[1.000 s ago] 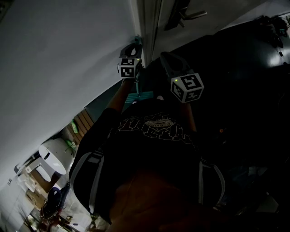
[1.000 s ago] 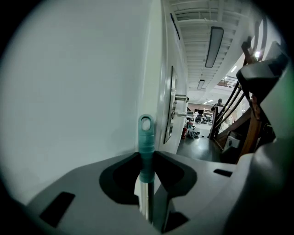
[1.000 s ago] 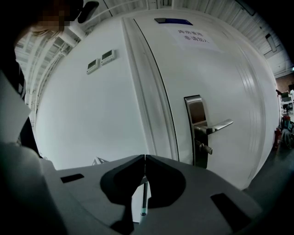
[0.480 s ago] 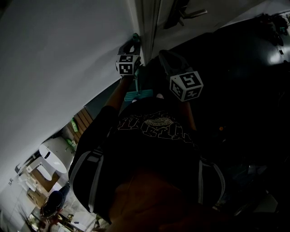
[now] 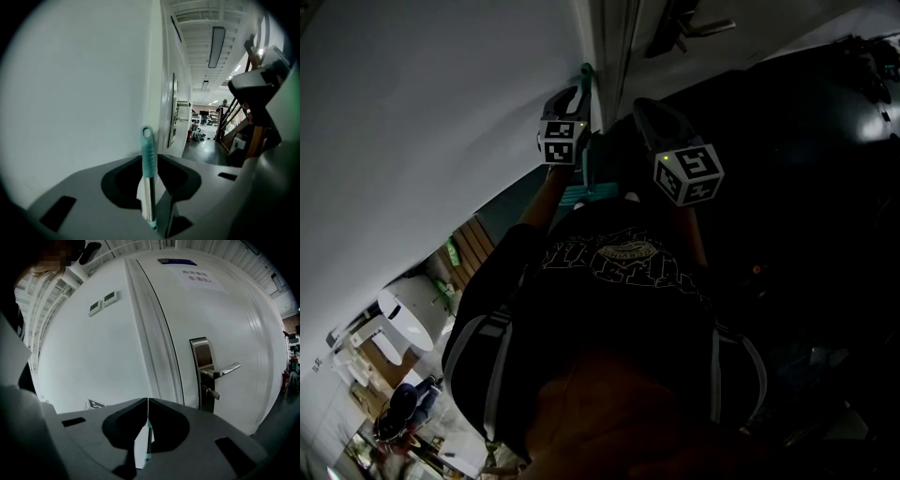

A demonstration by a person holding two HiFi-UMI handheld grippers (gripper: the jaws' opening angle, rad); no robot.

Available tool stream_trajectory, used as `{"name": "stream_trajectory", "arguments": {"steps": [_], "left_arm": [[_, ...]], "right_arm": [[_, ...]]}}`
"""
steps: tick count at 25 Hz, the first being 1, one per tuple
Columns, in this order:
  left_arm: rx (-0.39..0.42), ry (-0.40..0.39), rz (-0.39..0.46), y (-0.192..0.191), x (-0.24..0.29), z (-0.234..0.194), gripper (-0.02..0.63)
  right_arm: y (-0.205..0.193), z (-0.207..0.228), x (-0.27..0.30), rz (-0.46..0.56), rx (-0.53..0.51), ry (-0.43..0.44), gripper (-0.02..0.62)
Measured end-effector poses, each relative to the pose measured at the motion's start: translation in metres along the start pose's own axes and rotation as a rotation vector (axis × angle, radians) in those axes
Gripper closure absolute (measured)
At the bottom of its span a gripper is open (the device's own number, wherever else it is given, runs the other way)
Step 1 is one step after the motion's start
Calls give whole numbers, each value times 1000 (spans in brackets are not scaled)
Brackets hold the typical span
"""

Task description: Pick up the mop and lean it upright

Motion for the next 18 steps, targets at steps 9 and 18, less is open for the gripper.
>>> {"name": "stream_trajectory", "arguments": {"steps": [9,18], "left_arm": [[-53,-1,53,14,-35,11,523],[-53,-3,108,29,-78,29,558]], "right_arm": [[-4,-10,4,0,-12,50,575],[-9,-26,6,-12,-25,112,575]]}}
Point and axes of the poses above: the fingertips, and each gripper's own axes: x forward along the fingers, z to its right, y out of its top, the point moved 10 cm from there along -x, backward along the fingers
